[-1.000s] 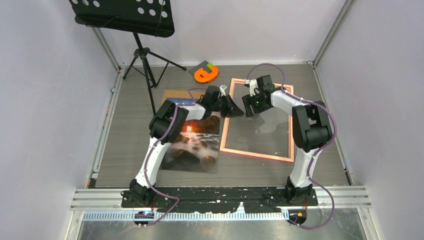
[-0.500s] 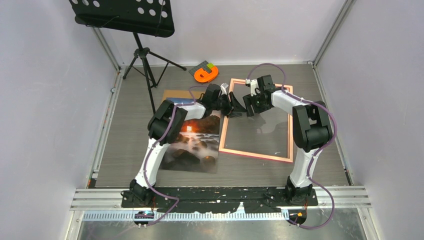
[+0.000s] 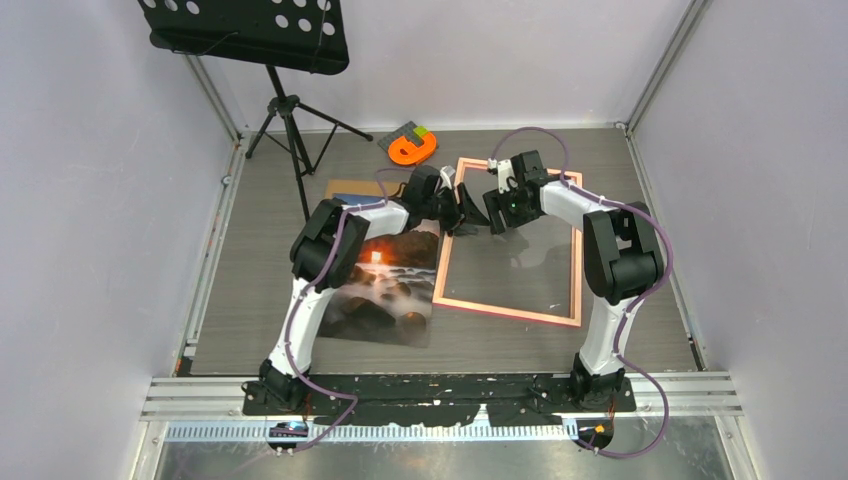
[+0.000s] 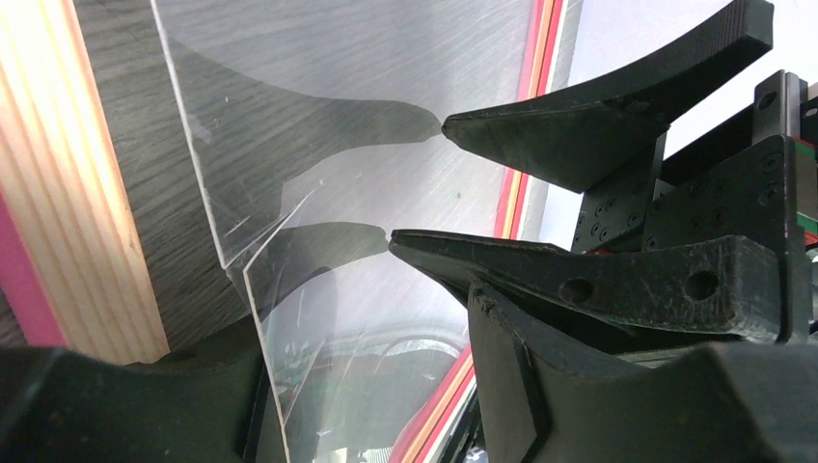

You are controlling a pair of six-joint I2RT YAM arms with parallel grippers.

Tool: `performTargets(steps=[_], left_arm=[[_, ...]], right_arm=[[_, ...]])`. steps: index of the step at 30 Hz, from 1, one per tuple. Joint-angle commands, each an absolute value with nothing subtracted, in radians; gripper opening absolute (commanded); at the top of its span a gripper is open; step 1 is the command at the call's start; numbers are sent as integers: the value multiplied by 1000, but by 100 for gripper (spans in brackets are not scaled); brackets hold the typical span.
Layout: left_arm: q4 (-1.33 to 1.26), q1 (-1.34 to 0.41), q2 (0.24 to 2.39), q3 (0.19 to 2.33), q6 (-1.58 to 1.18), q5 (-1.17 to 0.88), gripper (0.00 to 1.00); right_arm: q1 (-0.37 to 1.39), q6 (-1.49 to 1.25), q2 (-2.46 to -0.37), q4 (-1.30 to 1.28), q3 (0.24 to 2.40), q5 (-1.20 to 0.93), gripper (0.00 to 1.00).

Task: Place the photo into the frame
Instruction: Place the photo frame item in the photo frame.

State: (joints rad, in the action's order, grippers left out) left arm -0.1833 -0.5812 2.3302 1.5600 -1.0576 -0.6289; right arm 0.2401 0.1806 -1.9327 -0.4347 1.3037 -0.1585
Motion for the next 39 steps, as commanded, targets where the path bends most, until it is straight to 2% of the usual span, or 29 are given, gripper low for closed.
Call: performTargets(steps=[1, 39], left_arm=[[-118, -563, 2267, 1569, -1005, -616, 55], [261, -472, 2056, 1647, -711, -535, 58]], right_arm=[[239, 178, -1938, -450, 1328, -138, 69], [239, 175, -1939, -453, 1335, -138, 69]])
